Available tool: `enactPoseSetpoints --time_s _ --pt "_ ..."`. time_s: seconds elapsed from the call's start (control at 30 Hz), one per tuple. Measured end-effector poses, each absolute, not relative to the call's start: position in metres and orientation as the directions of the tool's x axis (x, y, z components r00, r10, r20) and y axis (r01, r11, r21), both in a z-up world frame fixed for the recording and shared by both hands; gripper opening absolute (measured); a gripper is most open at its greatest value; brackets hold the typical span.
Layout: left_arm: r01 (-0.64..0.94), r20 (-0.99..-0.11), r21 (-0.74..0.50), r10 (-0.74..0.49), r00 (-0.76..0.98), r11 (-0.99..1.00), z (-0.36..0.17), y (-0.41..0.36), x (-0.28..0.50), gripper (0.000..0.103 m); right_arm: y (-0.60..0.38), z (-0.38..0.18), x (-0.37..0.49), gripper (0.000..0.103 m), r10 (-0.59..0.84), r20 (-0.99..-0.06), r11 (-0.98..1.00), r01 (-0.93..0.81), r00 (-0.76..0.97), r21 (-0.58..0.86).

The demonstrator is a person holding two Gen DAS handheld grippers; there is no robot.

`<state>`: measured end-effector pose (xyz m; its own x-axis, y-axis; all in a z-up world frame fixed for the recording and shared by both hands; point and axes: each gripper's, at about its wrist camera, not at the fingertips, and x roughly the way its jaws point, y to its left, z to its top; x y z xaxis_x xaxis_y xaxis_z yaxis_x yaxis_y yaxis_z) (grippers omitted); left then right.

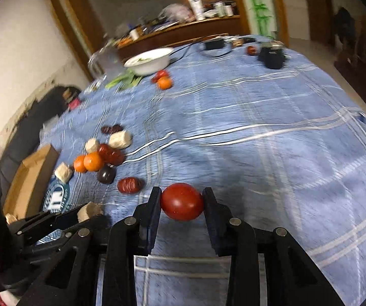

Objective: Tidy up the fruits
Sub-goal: 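Grasp a red tomato with the right gripper while the left grasps a cork cylinder, then carry the tomato and cork cylinder with both tools over the cardboard tray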

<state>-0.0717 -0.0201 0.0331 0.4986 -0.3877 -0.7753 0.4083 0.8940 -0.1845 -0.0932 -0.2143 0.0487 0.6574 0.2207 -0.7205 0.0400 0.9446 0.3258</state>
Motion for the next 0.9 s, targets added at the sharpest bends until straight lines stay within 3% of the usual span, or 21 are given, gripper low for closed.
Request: enactPoseSetpoints --time_s 0.5,0.77,0.9 --pt "0.427 -0.713 -0.177 -0.414 0.565 0.887 0.069 -0.026 -0.108 0.031 -0.232 0.073 -0.141 0.035 0.206 -0.668 0.936 0.055 0.715 0.347" --pt "0.350 -0.664 -0.229 -0.408 0.626 0.908 0.083 0.035 -0.114 0.031 -0.184 0.083 -0.139 0.035 0.237 -0.668 0.950 -0.024 0.705 0.312" --pt "0.268 -0.612 -0.199 -0.333 0.718 0.943 0.103 0.093 -0.125 0.031 -0.141 0.089 -0.127 0.035 0.306 -0.674 0.943 -0.116 0.673 0.313"
